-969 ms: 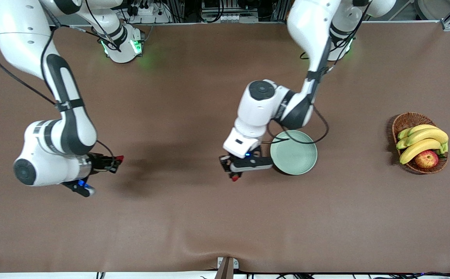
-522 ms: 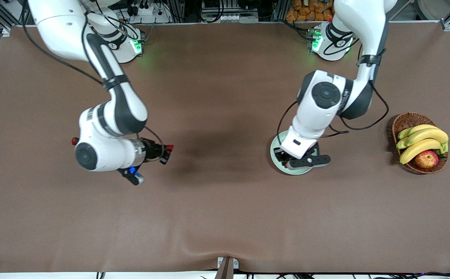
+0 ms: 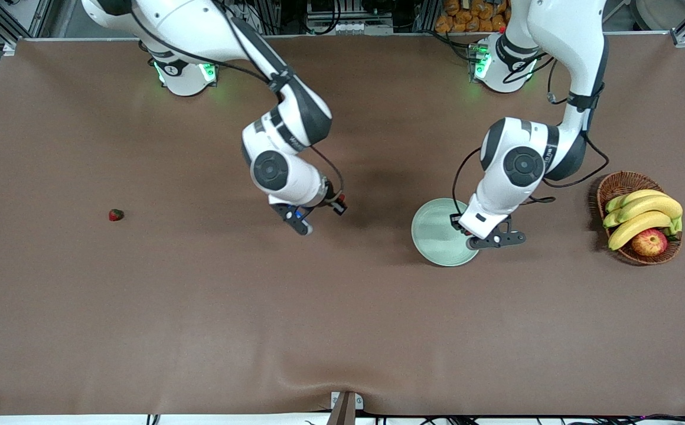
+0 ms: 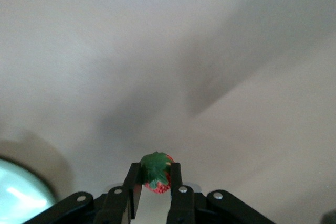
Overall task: Collect all strawberries into plate
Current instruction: 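Release the strawberry onto the plate while the right gripper sets another down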
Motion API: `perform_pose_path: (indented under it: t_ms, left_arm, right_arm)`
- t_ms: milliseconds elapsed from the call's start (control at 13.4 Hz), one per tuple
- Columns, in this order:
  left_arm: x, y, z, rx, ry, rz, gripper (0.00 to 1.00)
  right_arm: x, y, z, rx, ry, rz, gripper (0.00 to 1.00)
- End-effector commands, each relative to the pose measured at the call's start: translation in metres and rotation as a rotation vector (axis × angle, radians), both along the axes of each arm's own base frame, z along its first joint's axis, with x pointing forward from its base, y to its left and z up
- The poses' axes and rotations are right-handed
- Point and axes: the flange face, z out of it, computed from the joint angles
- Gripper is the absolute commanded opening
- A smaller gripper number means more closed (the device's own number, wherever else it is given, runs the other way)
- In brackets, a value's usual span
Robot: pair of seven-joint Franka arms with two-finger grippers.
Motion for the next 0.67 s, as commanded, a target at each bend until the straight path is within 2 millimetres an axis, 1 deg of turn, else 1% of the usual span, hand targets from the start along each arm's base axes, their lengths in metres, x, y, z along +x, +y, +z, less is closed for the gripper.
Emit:
perform_pose_path:
  t_ms: [0,75,149,224,373,447,522,596]
  left_arm:
    - [0.0,0.006,-0.016,0.006,0.02,-0.025,0.0]
    - [0.002,0.006,-0.025,0.006,0.03,-0.022,0.0]
    - [0.008,0.002,-0.031,-0.001,0.03,-0.024,0.0]
    - [0.008,-0.002,-0.038,-0.005,0.039,-0.024,0.0]
    - [0.006,-0.007,-0.043,-0.008,0.048,-0.037,0.0]
    - [0.006,-0.007,-0.045,-0.007,0.05,-0.041,0.04]
    - [0.006,-0.006,-0.046,-0.01,0.052,-0.035,0.62]
    - [0.007,-0.006,-0.044,-0.013,0.048,-0.037,1.0]
  right_arm:
    - [-0.018,0.004,-0.014,-0.027,-0.003,0.002,0.0]
    - [-0.021,0.002,-0.028,-0.034,-0.018,-0.019,0.0]
    - [-0.023,0.006,-0.035,-0.03,-0.038,-0.028,0.0]
    - [-0.032,0.016,-0.047,-0.034,-0.044,-0.027,0.0]
    - [-0.038,0.026,-0.052,-0.029,-0.057,-0.045,0.0]
    - [-0.046,0.033,-0.054,-0.031,-0.056,-0.041,0.0]
    - [-0.048,0.035,-0.059,-0.036,-0.052,-0.055,0.0]
    - [-0.049,0.037,-0.061,-0.033,-0.061,-0.062,0.0]
